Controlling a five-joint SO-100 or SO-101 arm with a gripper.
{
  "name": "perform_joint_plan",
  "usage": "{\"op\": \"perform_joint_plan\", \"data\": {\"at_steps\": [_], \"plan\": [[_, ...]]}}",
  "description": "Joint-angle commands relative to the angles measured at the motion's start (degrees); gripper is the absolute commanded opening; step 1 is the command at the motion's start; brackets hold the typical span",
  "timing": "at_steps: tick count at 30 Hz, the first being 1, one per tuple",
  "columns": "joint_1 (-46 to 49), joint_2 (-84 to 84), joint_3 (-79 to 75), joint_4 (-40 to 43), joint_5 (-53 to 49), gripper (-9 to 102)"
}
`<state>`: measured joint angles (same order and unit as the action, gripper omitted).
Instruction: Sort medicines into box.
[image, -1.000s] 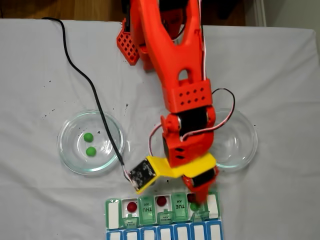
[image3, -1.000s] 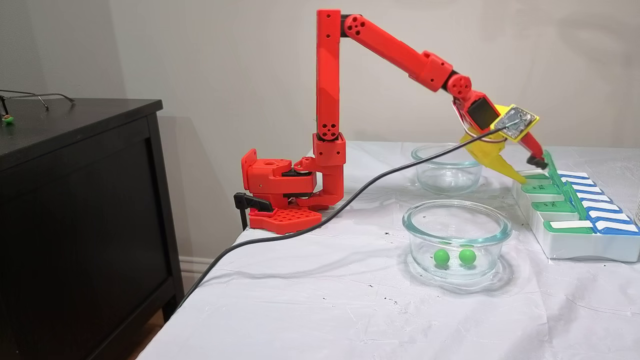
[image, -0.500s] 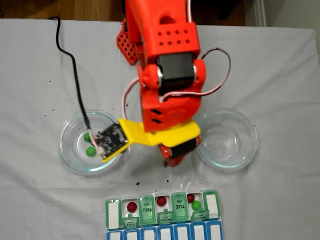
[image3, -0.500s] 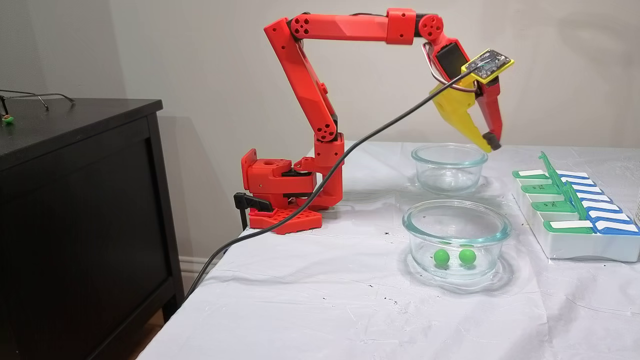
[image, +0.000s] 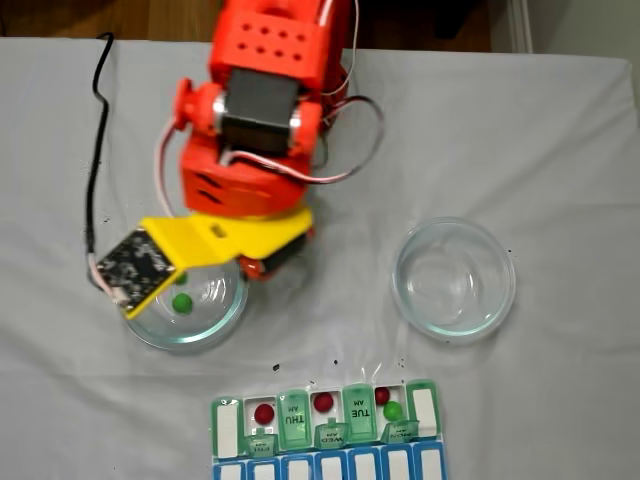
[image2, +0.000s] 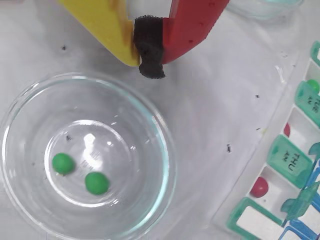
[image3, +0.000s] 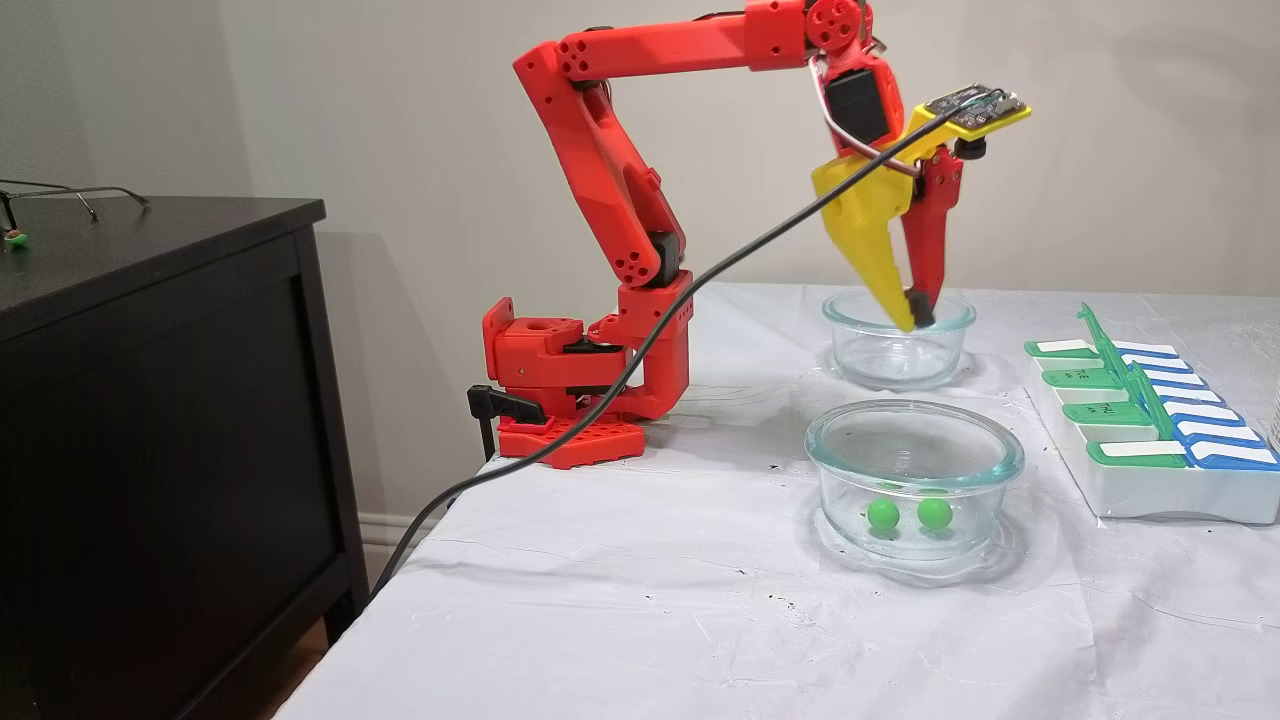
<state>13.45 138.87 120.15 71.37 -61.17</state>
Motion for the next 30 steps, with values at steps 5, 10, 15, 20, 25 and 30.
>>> {"op": "perform_joint_plan", "data": {"at_steps": [5,10,15,20,25,30], "plan": [[7.6,2.8,0.4,-7.6,-24.2,0],[9.3,-12.6,-7.7,5.3,-36.7,0],[12.3,-19.4,-12.5,9.1,-49.0,0],[12.9,-21.3,-14.7,7.2,-49.7,0],[14.9,-23.2,-16.0,7.2,-52.8,8],[15.6,-23.6,-12.8,1.8,-55.3,12]]}}
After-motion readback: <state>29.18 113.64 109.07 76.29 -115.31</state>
